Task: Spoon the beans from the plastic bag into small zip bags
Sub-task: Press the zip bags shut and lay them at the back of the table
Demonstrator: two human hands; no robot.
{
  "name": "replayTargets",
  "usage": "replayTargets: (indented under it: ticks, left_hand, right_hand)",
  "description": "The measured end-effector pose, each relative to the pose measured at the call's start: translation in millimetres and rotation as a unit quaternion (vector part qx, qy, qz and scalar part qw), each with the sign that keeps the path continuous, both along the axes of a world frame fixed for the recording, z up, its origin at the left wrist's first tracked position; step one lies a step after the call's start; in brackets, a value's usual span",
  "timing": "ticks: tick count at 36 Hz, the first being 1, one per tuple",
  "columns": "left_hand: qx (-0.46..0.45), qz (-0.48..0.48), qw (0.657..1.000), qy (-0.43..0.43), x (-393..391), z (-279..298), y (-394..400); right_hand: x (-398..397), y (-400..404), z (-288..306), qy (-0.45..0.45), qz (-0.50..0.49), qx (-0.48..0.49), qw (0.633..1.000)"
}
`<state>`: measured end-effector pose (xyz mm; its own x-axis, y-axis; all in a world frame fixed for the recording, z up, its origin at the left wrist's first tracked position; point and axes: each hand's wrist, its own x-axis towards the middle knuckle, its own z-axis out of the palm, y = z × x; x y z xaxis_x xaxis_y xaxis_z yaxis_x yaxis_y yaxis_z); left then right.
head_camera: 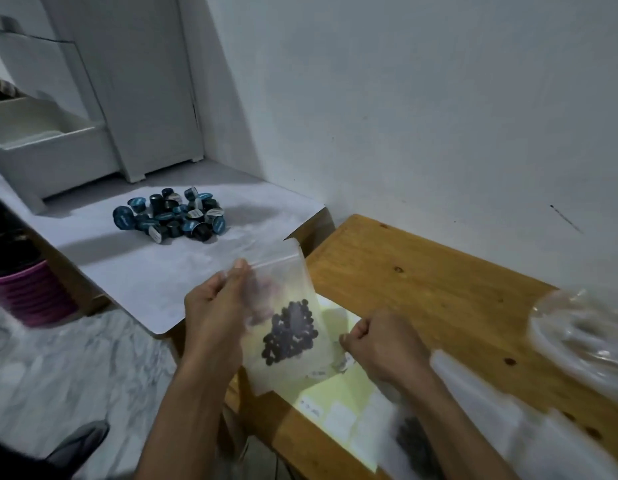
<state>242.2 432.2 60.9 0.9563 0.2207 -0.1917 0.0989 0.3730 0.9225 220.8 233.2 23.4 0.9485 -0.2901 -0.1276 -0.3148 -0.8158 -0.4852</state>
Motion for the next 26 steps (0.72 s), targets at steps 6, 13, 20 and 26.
replayTargets:
  ticks: [6,13,20,26]
  left_hand:
    - [-0.002,-0.003,1.000,0.002,-4,4,-5]
    - [0.033,-0.043,0.998,-0.036,-18,15,-32]
    - [0.059,-0.125,0.987,-0.084,-50,25,-81]
    - [0.053,-0.164,0.981,-0.085,-66,32,-109]
  right_hand:
    - [-9,-5,10,-0.058,-0.003,0.067,0.996]
    - [-43,-5,64,-0.255,0.002,0.218,0.942]
    - [-63,-10,67,-0.262,-0.033,0.188,0.946]
    - [-81,-33,70,-0.270,-0.066,0.169,0.946]
